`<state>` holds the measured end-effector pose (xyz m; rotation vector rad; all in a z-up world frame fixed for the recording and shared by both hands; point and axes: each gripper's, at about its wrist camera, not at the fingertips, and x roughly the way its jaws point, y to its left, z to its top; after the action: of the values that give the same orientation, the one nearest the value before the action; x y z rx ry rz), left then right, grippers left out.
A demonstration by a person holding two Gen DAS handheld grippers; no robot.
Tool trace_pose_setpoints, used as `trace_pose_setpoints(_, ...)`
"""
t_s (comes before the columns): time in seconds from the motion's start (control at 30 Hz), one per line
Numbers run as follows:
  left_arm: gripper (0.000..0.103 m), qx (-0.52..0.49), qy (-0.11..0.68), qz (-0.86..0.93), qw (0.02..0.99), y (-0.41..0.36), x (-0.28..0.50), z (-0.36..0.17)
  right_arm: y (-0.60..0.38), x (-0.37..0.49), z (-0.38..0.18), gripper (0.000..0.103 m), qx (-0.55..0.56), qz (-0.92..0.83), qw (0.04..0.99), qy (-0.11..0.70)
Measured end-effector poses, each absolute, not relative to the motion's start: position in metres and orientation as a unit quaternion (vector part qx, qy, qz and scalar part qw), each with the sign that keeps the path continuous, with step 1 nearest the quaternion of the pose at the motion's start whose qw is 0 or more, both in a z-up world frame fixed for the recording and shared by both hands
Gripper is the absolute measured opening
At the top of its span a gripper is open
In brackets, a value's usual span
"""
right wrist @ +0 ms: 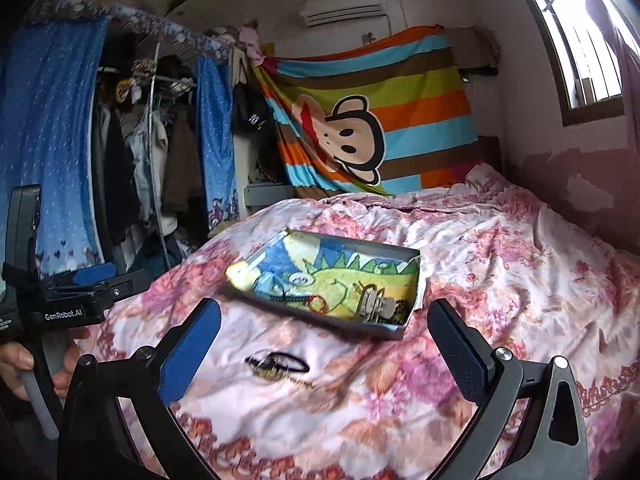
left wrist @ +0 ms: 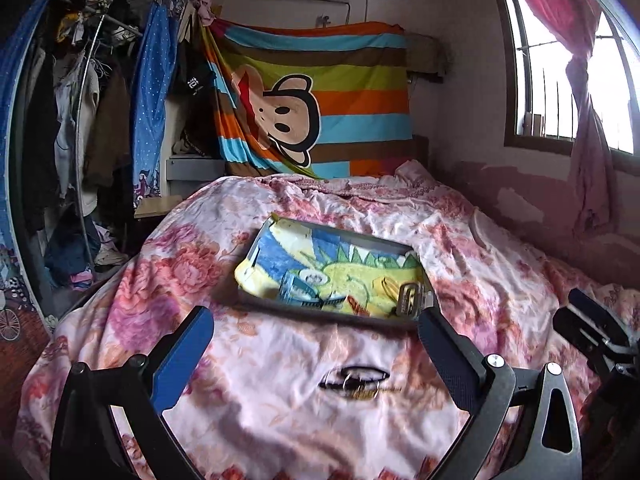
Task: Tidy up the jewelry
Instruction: 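Move both tools back from the tray toward the remaining rings and chain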
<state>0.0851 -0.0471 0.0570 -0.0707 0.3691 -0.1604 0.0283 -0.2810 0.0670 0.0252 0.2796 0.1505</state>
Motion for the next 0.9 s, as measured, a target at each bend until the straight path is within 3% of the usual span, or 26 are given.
trace_pose_setpoints(0.9,0.103,-0.007,0.264,0.0,0.965,-0.015,0.054,-0.003,-0.273,0.042,0.009,0.101,0.01,0.069,0.959,0.275)
